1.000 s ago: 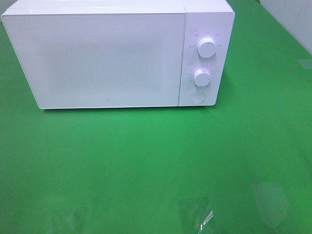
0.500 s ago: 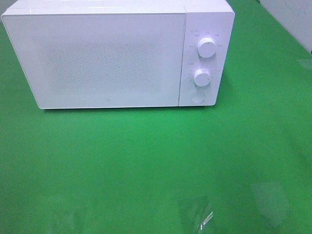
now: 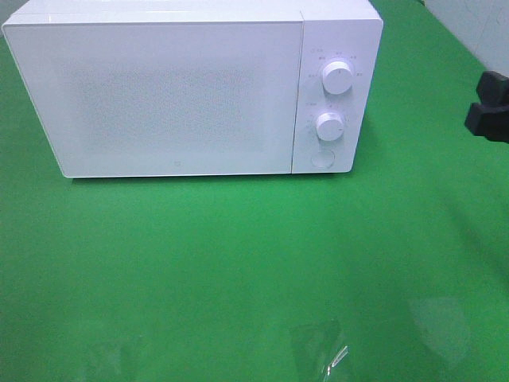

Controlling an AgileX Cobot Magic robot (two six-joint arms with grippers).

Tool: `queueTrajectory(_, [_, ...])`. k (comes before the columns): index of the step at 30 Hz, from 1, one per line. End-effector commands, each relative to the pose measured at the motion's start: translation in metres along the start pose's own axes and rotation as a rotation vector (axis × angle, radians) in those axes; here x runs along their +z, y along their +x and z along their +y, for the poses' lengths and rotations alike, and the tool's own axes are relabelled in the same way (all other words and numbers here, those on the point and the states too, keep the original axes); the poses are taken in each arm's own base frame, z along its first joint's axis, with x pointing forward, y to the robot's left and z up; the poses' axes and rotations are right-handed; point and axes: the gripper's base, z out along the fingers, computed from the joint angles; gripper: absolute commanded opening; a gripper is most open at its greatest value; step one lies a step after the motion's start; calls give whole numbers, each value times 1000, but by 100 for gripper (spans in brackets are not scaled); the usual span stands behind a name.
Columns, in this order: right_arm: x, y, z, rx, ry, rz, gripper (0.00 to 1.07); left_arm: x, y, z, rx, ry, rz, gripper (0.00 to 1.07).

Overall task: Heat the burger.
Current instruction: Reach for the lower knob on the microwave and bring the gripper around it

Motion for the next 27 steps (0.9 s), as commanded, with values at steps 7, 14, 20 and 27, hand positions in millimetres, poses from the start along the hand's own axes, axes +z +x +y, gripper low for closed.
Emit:
queueTrajectory(7, [0, 13, 29, -93, 54, -37, 70, -1, 3, -1, -2, 5, -22, 98])
queueTrajectory(14, [4, 20, 67, -46, -9, -30, 70, -1, 3, -1, -2, 5, -22, 98])
queueTrajectory(20, [14, 24, 95, -7, -55, -17, 70, -1, 3, -1, -2, 5, -22, 98])
queueTrajectory(27, [24, 38, 105, 57, -54, 22, 70, -1, 3, -1, -2, 5, -22, 98])
